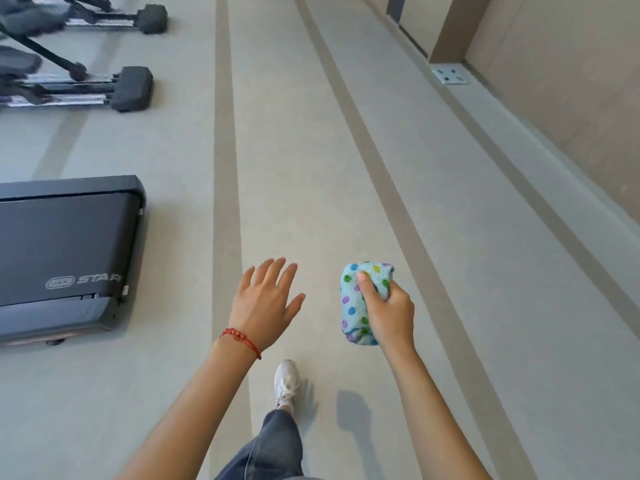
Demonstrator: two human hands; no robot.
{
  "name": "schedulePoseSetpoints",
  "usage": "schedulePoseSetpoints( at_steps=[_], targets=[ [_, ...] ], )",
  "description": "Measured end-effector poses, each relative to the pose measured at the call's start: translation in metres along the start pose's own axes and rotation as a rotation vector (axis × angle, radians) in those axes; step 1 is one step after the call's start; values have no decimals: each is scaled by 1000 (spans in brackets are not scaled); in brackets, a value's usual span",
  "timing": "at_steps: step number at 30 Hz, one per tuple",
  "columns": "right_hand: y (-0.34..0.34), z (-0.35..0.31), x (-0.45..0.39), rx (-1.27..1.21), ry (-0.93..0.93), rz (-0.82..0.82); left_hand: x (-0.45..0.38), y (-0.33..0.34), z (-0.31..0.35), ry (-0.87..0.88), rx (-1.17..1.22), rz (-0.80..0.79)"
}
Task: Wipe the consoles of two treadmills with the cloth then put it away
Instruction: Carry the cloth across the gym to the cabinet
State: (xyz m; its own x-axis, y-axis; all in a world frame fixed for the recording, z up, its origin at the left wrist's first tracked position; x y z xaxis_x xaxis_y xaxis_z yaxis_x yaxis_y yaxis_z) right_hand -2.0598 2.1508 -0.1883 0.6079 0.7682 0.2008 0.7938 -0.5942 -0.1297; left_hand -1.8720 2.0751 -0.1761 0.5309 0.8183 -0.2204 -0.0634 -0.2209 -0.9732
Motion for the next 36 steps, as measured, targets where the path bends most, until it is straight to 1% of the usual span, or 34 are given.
schedulePoseSetpoints(
  at_steps=[4, 10, 18, 23, 25, 27, 29, 30, 31, 33, 36],
  targets=[
    [65, -29, -84, 7, 3, -34, -77, 21, -61, -53, -9, -33],
    [133, -72, -184, 17, -12, -61, -180, 35, -130, -105, -16, -2],
    [218, -102, -333, 24, -30, -118, -316, 85, -196, -162, -36, -23],
    [269, -125, -445, 1, -33, -150, -424, 116, -233, -182, -57, -32],
    [286, -141, -485, 19, -22, -163, -466, 123, -247, -192, -50, -45],
    [305, -156, -530, 8, -24, -179, -509, 126, -265, -210, -38, -26],
    [315, -169, -543, 9, -29, -186, -527, 121, -271, -207, -59, 6],
    [337, -176, -583, 15, -19, -199, -562, 137, -290, -226, -41, -31],
    [356, -182, -616, 24, -12, -204, -592, 144, -308, -254, -36, -31],
    [366, -186, -625, 8, -5, -214, -608, 145, -313, -237, -69, -30],
    [406, -192, -684, 15, 17, -219, -665, 170, -348, -244, -60, -51]
  ],
)
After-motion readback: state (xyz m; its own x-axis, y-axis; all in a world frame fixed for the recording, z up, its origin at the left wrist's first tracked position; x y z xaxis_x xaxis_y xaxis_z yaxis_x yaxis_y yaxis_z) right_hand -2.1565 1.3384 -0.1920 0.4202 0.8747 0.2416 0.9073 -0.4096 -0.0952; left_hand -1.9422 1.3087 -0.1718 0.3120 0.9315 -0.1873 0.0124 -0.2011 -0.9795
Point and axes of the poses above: each hand's wrist, its own x-axis away from the middle knuckle, its own y-axis out of the palm, z = x × y, the point moved 10 cm from there along -x, towards the middle knuckle, and after that the axes turned 15 degrees about -x, right-handed, at the moved point
